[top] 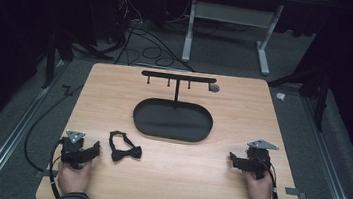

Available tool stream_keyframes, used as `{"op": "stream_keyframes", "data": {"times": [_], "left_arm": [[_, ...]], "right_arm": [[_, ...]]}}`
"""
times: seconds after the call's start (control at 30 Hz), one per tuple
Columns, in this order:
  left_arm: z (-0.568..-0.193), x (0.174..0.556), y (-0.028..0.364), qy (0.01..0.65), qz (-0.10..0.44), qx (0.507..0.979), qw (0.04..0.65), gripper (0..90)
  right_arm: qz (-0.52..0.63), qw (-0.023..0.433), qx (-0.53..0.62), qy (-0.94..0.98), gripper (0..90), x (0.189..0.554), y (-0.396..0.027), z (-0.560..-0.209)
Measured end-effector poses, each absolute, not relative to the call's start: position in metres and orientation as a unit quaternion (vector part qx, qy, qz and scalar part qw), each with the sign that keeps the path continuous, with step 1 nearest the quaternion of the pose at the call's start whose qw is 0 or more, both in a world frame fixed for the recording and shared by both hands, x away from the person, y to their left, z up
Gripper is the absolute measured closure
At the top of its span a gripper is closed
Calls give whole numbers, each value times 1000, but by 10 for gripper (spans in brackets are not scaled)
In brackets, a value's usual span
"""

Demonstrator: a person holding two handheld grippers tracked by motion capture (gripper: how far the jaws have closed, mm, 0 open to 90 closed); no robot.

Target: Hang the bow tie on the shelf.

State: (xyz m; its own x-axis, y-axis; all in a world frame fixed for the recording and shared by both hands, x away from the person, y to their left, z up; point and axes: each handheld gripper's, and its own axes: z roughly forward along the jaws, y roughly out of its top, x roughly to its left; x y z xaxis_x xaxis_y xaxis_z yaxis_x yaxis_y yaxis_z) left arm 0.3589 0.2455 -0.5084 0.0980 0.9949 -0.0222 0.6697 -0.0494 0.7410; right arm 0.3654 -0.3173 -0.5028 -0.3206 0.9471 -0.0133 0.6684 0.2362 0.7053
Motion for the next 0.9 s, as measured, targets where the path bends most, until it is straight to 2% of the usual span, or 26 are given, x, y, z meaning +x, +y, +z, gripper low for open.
{"op": "stream_keyframes", "data": {"times": [0.9], "left_arm": [[-508, 359, 246, 616, 264, 676, 308, 299]], "right_arm": [[307, 226, 532, 756, 160, 365, -317, -503]]}}
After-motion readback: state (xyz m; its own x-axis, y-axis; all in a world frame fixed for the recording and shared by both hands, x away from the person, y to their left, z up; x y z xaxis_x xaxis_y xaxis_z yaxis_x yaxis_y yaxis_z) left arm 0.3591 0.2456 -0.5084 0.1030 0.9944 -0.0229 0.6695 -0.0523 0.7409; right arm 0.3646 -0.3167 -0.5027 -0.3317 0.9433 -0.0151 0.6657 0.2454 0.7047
